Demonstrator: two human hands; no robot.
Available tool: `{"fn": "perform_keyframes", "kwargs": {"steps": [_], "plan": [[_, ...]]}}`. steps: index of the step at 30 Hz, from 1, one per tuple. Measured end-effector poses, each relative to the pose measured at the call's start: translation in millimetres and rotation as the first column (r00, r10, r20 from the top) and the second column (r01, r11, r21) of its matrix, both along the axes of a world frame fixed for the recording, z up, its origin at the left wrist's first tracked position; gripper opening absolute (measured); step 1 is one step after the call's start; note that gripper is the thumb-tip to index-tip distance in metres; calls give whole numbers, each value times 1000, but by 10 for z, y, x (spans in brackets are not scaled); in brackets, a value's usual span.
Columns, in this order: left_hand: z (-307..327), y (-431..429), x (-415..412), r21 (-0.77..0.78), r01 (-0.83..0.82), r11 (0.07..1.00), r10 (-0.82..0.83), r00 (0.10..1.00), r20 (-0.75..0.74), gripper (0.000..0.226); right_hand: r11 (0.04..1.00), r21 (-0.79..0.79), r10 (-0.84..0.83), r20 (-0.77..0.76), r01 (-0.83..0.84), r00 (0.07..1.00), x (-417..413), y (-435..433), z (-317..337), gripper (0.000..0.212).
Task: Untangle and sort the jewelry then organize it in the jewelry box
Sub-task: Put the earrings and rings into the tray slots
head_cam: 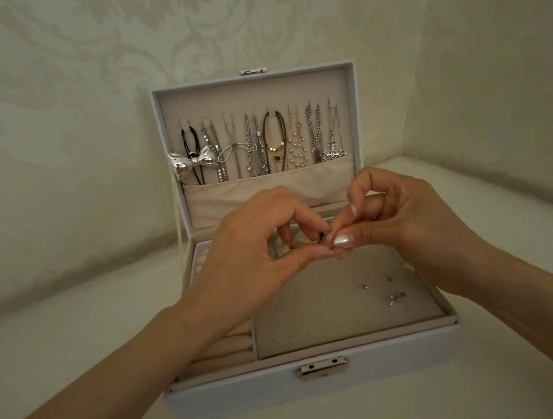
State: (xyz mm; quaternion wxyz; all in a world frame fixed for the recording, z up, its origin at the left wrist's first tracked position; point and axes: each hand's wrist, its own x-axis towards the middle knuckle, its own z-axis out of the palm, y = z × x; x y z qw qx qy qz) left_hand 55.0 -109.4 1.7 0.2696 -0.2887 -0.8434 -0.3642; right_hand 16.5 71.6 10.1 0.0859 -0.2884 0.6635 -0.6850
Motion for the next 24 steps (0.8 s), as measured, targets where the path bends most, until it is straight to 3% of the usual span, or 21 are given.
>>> {"fn": "perform_keyframes", "kwargs": {"steps": [6, 8, 10, 12, 14, 19, 24], "plan": [[2, 24, 14, -34, 16, 999, -18, 998, -63, 19, 1000, -9, 15, -20, -15, 1000, 13, 17, -43, 28], [8, 29, 25, -75, 3, 997, -10, 996, -93, 16, 998, 57, 36, -27, -34, 999, 13, 67, -2, 29], [18, 41, 34, -137, -25, 990, 6, 990, -141, 13, 959, 282, 61, -173, -10, 983, -31, 199, 54, 31], [29, 51, 41, -190, -48, 981, 14, 984, -176, 12, 822, 564, 137, -324, 75, 936, -56, 344, 90, 33], [38, 31, 43, -232, -70, 970, 24, 981, -193, 12, 719, 688, 192, -330, 96, 924, -30, 425, 63, 40], [16, -243, -5, -288, -150, 946, 124, 986, -108, 17, 738, 658, 127, -359, 154, 925, 49, 401, -49, 22], [-117, -286, -166, -280, -111, 953, 143, 985, 96, 21, 744, 642, 90, -371, 185, 924, 66, 343, -45, 29]]}}
